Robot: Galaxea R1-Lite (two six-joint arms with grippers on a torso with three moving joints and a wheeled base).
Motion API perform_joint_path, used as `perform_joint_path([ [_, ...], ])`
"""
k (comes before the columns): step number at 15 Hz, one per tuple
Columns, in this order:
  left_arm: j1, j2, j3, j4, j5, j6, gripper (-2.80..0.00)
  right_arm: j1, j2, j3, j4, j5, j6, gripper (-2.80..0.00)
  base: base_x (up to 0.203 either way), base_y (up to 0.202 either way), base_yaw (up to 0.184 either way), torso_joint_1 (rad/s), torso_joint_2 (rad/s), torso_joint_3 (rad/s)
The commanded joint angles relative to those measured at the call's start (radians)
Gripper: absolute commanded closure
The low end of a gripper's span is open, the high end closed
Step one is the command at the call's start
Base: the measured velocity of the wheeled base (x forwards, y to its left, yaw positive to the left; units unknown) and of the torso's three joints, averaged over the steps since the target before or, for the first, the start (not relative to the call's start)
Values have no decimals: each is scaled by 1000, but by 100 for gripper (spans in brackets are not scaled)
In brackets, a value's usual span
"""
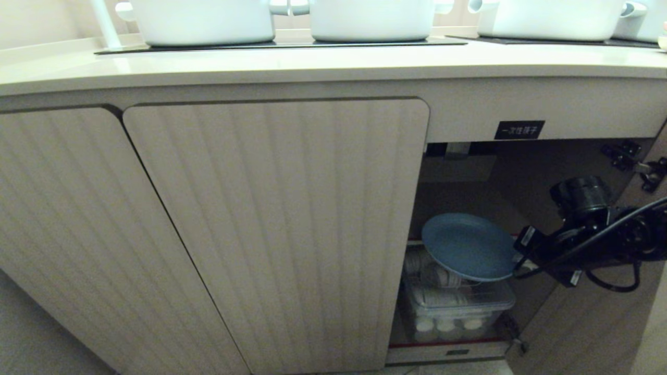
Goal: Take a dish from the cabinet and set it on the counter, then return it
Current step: Put it back into the cabinet
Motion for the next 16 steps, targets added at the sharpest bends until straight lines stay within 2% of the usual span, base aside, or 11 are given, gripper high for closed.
perform_joint_path([
  [1,0,0,0,0,0,0,0,0,31,-26,0,2,5,0,0,0,0,0,0,0],
  [16,0,0,0,0,1,0,0,-21,195,-258,12,16,26,0,0,0,0,0,0,0],
])
